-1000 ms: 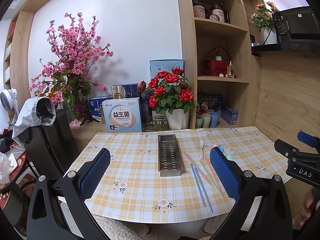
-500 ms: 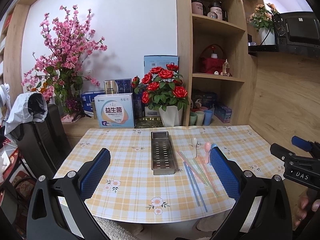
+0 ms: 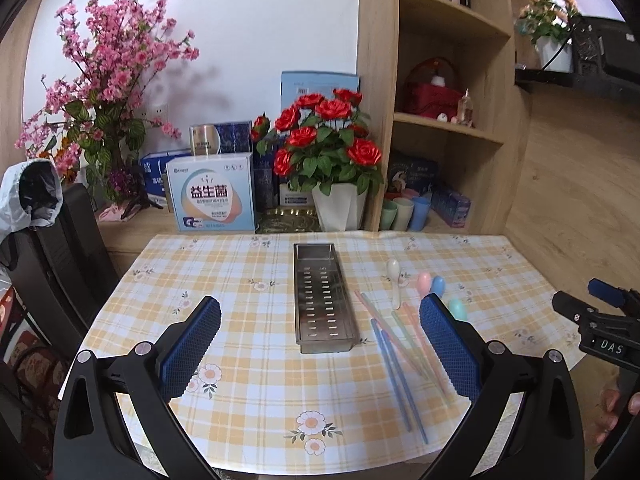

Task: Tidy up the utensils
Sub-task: 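Move left gripper toward a blue chopstick while right gripper approaches the teal spoon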

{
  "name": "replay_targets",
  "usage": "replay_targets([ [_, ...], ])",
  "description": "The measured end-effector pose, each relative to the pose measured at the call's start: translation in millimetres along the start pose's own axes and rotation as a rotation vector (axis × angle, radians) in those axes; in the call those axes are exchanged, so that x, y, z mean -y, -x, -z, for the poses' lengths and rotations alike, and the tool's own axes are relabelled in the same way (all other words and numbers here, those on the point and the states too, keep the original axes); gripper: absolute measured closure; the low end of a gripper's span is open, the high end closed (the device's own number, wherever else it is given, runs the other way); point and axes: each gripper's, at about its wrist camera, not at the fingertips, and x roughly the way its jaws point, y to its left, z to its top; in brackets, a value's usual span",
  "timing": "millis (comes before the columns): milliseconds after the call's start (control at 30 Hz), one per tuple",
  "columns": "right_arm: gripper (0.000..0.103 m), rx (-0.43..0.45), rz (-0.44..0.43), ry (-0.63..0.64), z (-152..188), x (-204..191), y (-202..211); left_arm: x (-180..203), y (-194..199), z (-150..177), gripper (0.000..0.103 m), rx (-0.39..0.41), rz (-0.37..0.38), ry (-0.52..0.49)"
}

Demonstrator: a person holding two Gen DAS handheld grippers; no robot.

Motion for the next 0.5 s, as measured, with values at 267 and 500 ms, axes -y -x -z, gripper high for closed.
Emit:
replay_targets([
  [267, 0.014, -0.105, 0.029, -0.009, 4, 6, -64, 14, -63, 26, 0.007, -0.136, 0.019, -0.024],
  [500, 0.014, -0.193, 0.030, 0.011, 14, 1, -113, 29, -104, 42, 0.016, -0.242, 0.066, -0.008],
])
